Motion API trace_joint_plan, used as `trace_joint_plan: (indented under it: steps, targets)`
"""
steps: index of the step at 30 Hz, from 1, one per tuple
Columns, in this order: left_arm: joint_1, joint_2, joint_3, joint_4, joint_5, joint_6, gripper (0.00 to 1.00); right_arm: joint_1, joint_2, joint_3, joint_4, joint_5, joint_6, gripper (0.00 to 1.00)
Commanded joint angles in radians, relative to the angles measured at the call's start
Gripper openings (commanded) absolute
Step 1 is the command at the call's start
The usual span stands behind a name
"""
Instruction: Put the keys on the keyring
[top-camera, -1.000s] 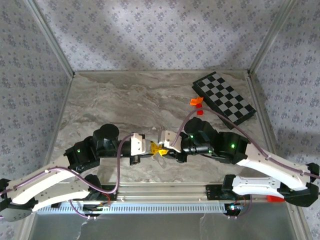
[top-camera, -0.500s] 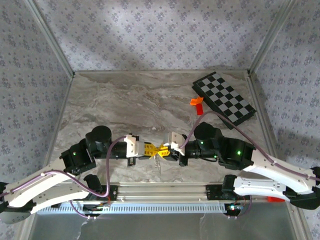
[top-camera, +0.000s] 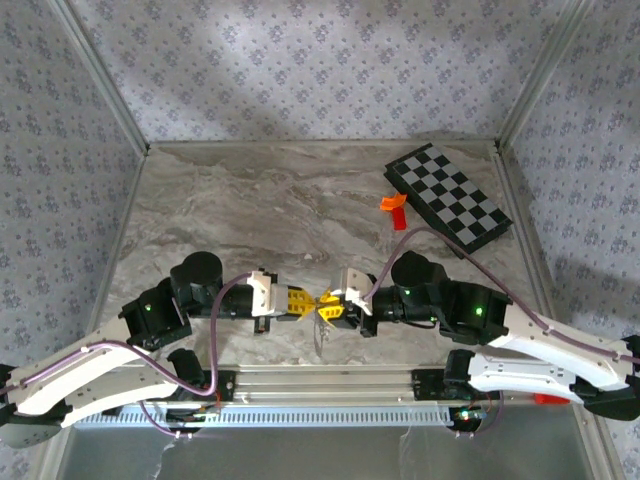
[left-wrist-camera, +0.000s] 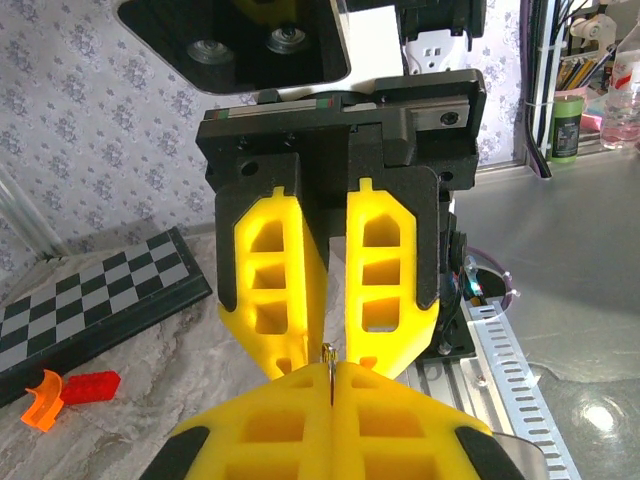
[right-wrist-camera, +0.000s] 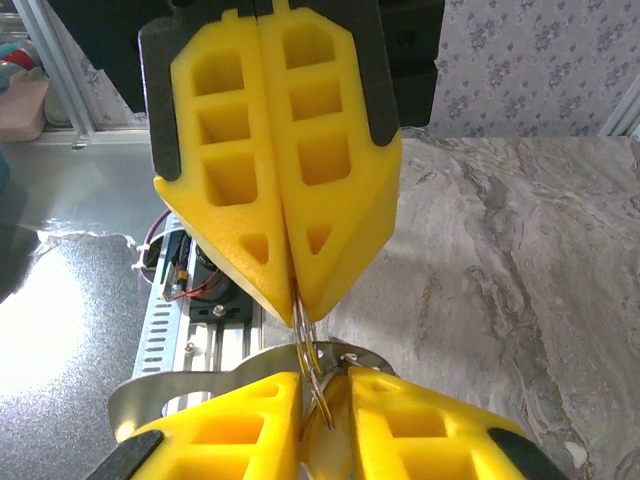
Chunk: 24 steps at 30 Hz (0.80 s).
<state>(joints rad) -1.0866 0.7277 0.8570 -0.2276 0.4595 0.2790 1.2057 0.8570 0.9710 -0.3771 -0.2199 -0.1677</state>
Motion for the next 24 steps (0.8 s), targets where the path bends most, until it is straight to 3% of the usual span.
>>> trace_joint_plan:
  steps: [1, 6, 20, 24]
  targets:
    - [-0.004, -0.012, 0.022, 0.046, 0.034, -0.006, 0.0, 0.015, -0.007, -0.001, 0.018, 0.022, 0.013, 0.16]
    - [-0.004, -0.01, 0.028, 0.042, 0.038, -0.006, 0.0, 0.026, -0.012, -0.009, 0.019, 0.036, 0.019, 0.06]
    - [-0.004, -0.024, 0.031, 0.051, 0.068, -0.008, 0.0, 0.04, 0.009, 0.007, -0.041, 0.047, 0.023, 0.21]
    - [-0.004, -0.027, 0.03, 0.05, 0.073, -0.009, 0.0, 0.046, -0.011, 0.005, -0.028, 0.057, 0.028, 0.17]
